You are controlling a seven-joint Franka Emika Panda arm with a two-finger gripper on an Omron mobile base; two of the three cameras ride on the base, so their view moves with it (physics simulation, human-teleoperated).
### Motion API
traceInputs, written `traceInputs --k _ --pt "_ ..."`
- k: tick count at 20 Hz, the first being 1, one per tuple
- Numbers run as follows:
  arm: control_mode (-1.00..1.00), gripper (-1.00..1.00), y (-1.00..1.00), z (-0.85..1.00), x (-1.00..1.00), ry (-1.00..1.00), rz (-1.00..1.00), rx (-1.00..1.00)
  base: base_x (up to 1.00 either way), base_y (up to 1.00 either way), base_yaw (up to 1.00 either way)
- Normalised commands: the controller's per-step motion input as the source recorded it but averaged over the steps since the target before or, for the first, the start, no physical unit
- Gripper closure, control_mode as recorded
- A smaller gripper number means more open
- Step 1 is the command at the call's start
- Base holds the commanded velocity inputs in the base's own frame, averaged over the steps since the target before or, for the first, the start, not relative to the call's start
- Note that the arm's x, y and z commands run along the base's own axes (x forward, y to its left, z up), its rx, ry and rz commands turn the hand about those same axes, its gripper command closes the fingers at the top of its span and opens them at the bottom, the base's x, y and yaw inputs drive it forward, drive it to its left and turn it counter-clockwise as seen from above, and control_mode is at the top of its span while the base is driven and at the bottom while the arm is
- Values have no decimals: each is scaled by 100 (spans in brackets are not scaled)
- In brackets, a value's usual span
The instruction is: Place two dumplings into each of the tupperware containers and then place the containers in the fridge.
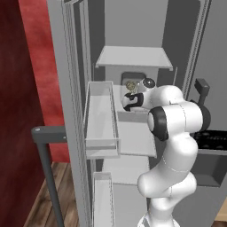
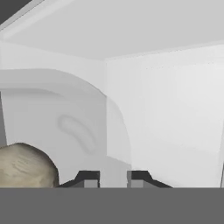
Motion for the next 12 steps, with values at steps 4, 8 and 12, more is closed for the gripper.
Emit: traceInputs --k 4,8,12 --pt "-100 -100 0 0 0 0 0 0 0 0 0" --pt "-100 -100 0 0 0 0 0 0 0 0 0" --pt "-100 -100 0 7 0 -4 0 0 0 0 0"
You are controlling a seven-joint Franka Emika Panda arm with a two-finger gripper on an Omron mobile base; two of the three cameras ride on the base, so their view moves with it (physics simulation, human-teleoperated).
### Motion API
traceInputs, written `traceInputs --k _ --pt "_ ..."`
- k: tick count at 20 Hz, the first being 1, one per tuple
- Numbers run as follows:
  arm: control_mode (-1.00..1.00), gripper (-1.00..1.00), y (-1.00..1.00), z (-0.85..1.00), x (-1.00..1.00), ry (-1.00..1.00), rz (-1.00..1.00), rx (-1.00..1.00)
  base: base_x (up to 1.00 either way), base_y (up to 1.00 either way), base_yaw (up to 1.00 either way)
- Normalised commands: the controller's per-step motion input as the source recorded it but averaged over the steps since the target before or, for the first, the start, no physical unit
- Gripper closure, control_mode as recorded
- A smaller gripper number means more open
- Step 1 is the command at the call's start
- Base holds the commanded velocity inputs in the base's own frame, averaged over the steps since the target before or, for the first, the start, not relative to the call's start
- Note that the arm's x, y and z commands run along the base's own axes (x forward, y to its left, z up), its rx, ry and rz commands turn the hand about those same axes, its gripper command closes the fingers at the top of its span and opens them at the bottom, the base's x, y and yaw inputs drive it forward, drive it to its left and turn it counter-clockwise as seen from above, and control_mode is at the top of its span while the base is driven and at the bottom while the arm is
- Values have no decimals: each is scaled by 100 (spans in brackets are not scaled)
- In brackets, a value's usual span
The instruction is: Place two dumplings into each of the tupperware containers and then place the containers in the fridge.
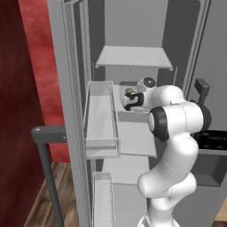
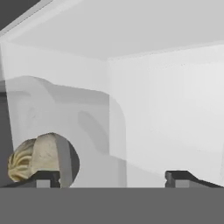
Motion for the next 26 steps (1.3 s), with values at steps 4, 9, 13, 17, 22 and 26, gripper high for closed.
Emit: traceInputs --k 4,9,13,17,22,26 --pt "-100 -100 0 34 -25 -18 0 0 0 0 0" --pt "-100 -100 -1 51 -59 -5 0 0 0 0 0" --pt "-100 -100 -1 71 -93 0 2 -1 0 0 0" --pt "-100 -100 0 28 -100 0 7 -8 0 0 0" --pt "-100 -100 0 12 -100 0 16 -10 0 0 0" --pt "-100 -100 0 37 -100 6 25 -17 0 0 0"
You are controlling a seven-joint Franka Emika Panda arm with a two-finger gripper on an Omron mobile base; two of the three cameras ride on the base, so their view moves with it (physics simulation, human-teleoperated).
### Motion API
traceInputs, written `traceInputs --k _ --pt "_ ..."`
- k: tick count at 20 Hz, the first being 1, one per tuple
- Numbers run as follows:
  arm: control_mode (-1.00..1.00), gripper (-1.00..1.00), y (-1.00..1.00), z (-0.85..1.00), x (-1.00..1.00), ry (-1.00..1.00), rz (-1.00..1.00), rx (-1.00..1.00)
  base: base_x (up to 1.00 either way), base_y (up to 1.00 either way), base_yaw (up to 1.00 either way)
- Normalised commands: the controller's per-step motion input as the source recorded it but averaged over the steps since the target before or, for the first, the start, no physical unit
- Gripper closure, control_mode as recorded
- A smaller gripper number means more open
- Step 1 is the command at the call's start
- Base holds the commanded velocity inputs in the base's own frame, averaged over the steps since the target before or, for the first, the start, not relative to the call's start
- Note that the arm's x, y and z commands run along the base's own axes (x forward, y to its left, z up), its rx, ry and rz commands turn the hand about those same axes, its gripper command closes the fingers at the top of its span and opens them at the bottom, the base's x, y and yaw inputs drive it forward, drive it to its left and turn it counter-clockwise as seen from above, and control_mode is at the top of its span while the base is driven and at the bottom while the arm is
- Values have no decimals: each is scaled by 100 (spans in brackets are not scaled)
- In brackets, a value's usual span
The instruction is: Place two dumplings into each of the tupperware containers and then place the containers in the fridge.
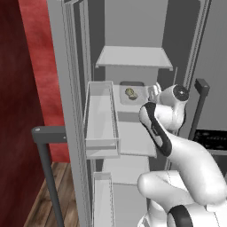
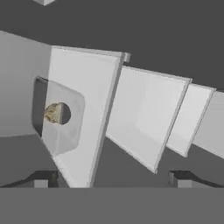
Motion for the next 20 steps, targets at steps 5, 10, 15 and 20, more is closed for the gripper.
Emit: traceInputs --k 5,10,15,20 --pt "-100 -100 1 30 -100 16 25 -22 0 0 0" --pt "-100 -100 0 0 -100 11 31 -24 0 0 0" --pt "-100 -100 9 0 -100 17 36 -32 0 0 0" --pt "-100 -100 36 0 -75 17 34 -33 0 0 0"
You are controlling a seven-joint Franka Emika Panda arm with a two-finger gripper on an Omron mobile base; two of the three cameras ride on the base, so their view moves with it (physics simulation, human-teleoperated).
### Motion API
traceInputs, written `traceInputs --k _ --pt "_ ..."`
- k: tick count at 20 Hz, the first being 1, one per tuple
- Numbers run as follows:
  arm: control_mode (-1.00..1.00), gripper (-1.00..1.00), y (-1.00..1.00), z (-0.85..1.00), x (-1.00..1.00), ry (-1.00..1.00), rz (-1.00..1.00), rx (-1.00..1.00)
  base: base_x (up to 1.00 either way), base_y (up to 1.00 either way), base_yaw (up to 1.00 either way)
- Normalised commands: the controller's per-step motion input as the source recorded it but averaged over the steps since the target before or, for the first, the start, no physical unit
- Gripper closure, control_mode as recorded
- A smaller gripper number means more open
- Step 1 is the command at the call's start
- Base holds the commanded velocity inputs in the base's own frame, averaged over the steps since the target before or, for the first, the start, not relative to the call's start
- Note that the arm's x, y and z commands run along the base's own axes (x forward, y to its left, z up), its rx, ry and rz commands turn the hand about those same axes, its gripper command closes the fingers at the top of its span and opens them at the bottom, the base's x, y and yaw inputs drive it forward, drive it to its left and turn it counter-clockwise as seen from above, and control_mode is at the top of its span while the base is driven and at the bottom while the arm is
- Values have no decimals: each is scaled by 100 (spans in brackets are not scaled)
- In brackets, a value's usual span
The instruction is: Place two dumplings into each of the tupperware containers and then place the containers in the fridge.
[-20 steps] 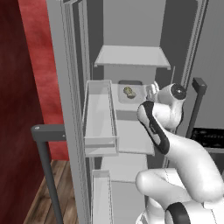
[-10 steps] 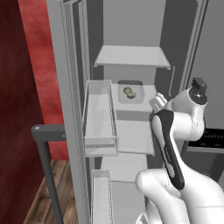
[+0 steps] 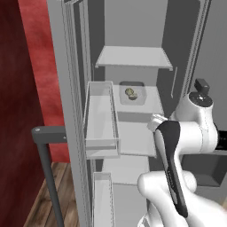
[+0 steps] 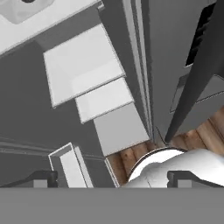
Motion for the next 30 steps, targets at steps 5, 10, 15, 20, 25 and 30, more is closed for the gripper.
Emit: traceInputs --k 5,10,15,20,25,30 --pt "-100 -100 -23 5 -26 0 46 -11 0 0 0" --pt "-100 -100 -16 32 -18 4 29 -7 0 0 0" --pt "-100 -100 1 39 -34 4 5 -18 0 0 0" --pt "-100 -100 -2 29 -35 1 3 -13 0 0 0" --pt "-100 -100 0 37 -11 -1 0 -7 0 0 0" --pt "-100 -100 -3 18 -13 -1 1 0 0 0 0"
